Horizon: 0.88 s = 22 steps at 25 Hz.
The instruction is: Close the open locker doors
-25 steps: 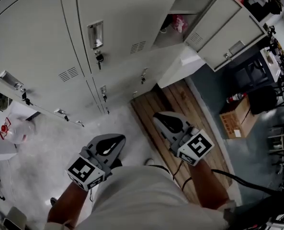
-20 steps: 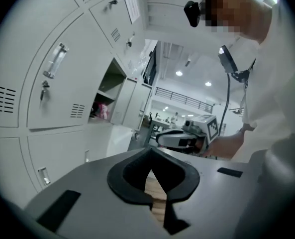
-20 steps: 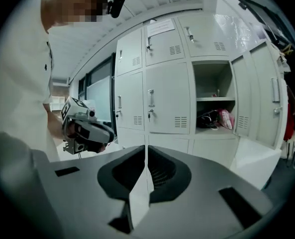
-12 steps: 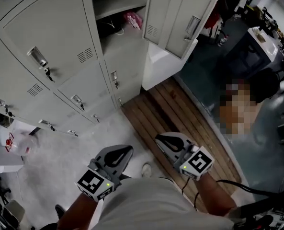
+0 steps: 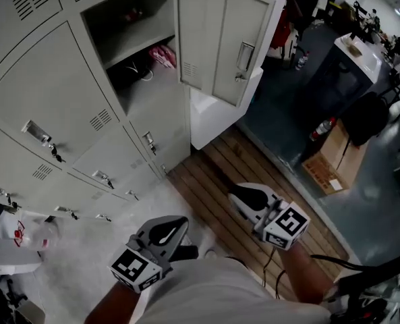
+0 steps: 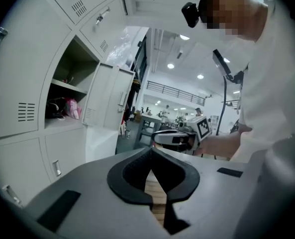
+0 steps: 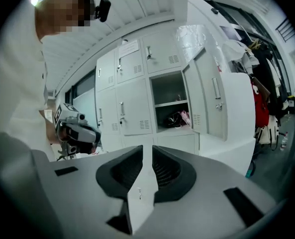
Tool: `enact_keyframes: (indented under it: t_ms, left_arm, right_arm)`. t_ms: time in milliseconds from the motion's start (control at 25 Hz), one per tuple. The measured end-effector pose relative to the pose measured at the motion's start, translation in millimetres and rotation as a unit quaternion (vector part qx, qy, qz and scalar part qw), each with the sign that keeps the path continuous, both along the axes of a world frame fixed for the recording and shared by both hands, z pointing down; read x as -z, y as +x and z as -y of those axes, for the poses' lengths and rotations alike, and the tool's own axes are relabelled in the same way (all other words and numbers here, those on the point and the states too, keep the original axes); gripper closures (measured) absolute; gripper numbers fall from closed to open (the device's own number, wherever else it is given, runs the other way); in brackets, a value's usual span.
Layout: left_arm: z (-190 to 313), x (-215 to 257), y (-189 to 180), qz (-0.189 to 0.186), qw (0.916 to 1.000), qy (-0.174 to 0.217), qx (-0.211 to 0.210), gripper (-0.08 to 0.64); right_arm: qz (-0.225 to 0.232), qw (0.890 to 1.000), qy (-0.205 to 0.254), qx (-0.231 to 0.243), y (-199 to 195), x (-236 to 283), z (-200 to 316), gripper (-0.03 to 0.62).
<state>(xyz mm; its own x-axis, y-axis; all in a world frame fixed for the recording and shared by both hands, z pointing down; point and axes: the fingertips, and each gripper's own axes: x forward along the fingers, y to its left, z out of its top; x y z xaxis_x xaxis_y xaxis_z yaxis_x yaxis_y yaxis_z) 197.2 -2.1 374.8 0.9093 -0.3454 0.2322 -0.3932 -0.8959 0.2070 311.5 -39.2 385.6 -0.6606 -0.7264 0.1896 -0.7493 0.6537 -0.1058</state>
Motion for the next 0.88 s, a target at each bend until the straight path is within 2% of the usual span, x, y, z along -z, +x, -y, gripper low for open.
enact_keyframes:
  t_ms: [200, 360, 480, 600, 720, 880]
  left_arm:
    - [53, 18, 6, -0.023, 0.9995, 0.003, -0.022, 0.548]
    - [79, 22, 7, -0.023, 0.9997, -0.001, -0.013, 0.548]
    - [98, 19, 14, -0.028, 0.9995, -0.008, 0.010, 0.548]
    - [124, 18, 31, -0.024, 0.9989, -0.008, 0.039, 0.548]
    - [144, 29, 61, -0.025, 0.9964, -0.007, 0.081, 0.548]
    - [163, 57, 109, -0.033, 0.9941, 0.010, 0.103, 0.548]
  right_arm:
    - [-0.004, 0.999, 0.020, -0.047, 33, 31, 58, 0.565]
    - [-0.003, 0.997, 0.043, -0.067, 63, 55, 101, 0.561]
    - [-0.009, 0.997, 0.056, -0.056, 90, 70, 132, 0.503]
    - [-0.003, 0.997, 0.071, -0.038, 120, 85, 169, 0.500]
    - [0.010, 0.997, 0.078, 0.001, 144, 99, 202, 0.500]
    - [0.023, 0.995, 0.081, 0.051, 168, 119, 231, 0.500]
